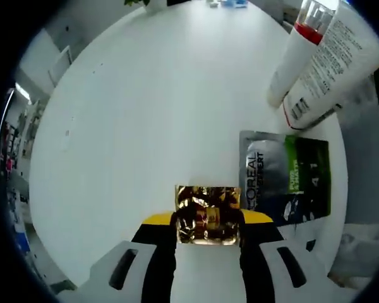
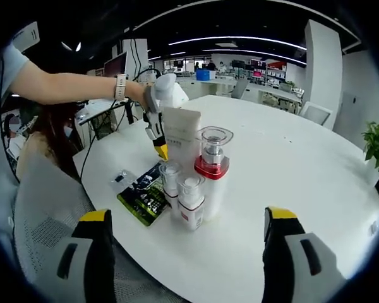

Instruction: Arrange the skincare products in the storage area until every visible bottle or jar stands upright without overlapping.

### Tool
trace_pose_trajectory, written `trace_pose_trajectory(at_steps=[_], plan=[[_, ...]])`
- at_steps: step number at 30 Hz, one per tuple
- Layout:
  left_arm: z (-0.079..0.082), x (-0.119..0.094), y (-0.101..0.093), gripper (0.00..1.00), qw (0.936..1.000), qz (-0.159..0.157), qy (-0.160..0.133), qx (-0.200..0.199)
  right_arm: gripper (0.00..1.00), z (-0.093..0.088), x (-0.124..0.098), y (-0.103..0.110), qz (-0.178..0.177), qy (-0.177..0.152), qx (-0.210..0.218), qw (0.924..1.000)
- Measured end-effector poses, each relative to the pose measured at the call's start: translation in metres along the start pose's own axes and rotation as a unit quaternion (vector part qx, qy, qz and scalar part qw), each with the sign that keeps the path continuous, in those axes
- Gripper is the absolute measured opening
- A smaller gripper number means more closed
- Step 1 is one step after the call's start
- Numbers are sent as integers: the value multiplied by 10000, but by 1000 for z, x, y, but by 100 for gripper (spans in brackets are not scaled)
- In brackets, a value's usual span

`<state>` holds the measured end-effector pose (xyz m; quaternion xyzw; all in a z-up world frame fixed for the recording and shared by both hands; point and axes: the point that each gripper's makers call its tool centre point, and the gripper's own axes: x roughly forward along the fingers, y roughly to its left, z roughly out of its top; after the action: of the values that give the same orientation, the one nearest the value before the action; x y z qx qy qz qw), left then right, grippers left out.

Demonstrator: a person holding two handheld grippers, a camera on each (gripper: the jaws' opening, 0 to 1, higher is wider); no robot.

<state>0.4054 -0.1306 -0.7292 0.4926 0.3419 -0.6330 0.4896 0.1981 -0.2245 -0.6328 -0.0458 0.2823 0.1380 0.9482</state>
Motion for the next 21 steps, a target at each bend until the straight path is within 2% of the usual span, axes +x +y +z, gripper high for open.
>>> trace_pose_trajectory(at_steps=[8, 13, 21], plan=[[-18, -7, -10, 35, 9999, 32, 76, -83, 100, 0, 0, 10, 153, -26, 10, 9999], [-35, -11, -16, 35, 9997, 76, 198, -148, 100, 3, 0, 14, 189, -87, -47, 9998], [-47, -11, -30, 35, 9995, 40, 259, -172, 100, 9, -1, 15, 200, -155, -119, 9996]])
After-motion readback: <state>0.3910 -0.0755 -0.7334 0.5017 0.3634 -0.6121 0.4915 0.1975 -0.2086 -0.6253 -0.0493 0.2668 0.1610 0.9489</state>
